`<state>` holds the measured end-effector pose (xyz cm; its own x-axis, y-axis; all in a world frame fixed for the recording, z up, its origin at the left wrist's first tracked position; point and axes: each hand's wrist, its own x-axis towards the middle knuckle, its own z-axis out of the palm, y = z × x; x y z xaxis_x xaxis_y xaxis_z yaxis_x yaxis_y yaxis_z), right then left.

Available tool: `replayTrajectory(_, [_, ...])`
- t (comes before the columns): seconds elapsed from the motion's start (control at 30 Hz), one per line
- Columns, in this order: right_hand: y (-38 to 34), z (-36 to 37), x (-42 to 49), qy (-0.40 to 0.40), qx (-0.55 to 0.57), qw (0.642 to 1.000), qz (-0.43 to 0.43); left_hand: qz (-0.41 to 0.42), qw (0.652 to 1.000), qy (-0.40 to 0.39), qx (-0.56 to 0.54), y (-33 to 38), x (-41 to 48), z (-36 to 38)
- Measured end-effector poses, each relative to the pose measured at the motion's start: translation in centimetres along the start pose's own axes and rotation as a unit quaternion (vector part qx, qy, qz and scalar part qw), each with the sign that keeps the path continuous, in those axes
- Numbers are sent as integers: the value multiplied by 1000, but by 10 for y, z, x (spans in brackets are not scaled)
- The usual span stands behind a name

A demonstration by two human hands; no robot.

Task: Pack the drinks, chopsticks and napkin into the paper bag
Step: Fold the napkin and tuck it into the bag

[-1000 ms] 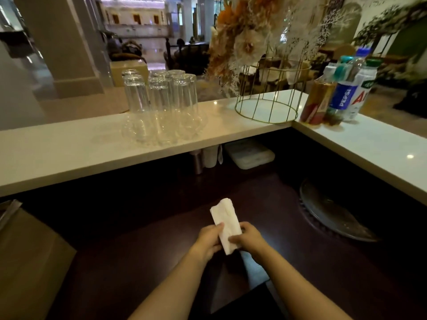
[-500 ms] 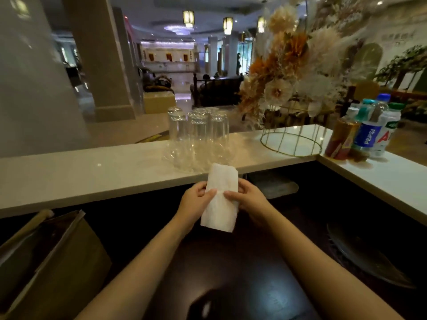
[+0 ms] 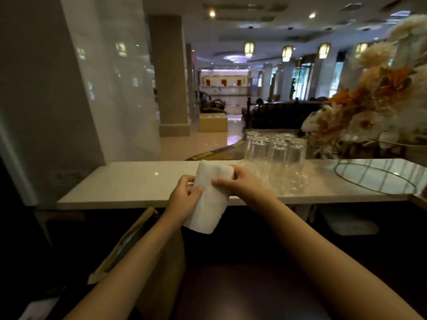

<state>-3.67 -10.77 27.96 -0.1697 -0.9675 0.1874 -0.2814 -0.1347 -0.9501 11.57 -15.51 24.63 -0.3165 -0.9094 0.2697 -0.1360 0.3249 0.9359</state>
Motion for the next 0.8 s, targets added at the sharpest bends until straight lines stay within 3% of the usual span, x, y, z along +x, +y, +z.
replayTrajectory(0.3, [-40,80,46,5,-148,987,-60,25,999,29,8,-17,15,-88])
replayTrajectory(0.47, [-50,117,62,-57,-334,936,-92,52,998,35,19,-32,22,-115])
replayTrajectory(0.6, [-48,138,68,-26,-339,937,-84,25,999,33,13,-50,22,-135])
replayTrajectory(0.7, [-42,144,74,10,-329,941,-75,41,994,49,94,-71,18,-154])
replayTrajectory(0.8, [-35,150,75,14,-324,944,-63,33,978,-41,201,-96,8,-168])
